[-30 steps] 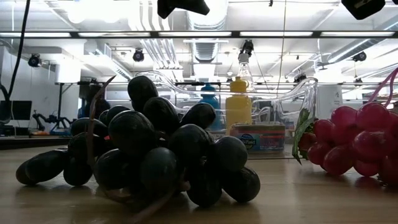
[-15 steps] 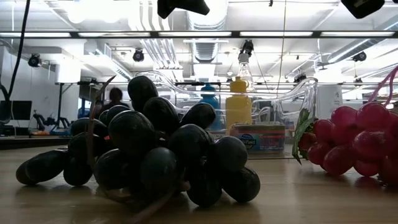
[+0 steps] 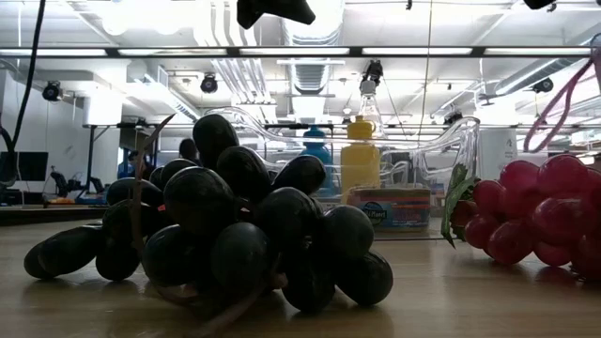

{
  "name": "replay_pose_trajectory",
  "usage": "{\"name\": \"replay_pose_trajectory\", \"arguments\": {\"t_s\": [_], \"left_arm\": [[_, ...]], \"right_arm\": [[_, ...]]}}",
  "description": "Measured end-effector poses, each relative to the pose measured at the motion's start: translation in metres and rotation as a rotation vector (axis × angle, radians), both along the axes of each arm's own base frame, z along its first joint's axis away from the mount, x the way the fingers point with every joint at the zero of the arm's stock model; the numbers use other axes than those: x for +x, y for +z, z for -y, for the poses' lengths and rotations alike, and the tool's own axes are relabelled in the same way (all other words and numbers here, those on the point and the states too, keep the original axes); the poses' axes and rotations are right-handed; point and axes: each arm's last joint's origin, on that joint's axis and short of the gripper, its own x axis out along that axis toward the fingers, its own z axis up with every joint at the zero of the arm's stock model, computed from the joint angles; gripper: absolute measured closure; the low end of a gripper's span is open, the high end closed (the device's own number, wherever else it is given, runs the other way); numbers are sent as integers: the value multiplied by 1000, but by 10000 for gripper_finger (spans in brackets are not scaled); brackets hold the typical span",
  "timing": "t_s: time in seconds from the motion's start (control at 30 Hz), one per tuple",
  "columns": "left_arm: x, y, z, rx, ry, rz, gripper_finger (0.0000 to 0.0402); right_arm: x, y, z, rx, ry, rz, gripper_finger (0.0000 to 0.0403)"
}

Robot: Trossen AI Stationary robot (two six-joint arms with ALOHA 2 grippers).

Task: Pick & Place Food Item
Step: Put the purple bottle into the top transparent bin

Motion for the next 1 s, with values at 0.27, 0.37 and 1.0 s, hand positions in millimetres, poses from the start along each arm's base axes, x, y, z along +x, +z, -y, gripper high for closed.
{"name": "replay_pose_trajectory", "arguments": {"t_s": [0.27, 0.37, 1.0], "left_arm": [[0, 0, 0, 0, 0, -3, 400], [0, 0, 0, 0, 0, -3, 400], [0, 0, 0, 17, -14, -7, 400]], "right_arm": [[0, 13, 1, 5, -11, 46, 334], [-1, 18, 1, 13, -11, 59, 333], [-9, 58, 11, 39, -103, 154, 334]]}}
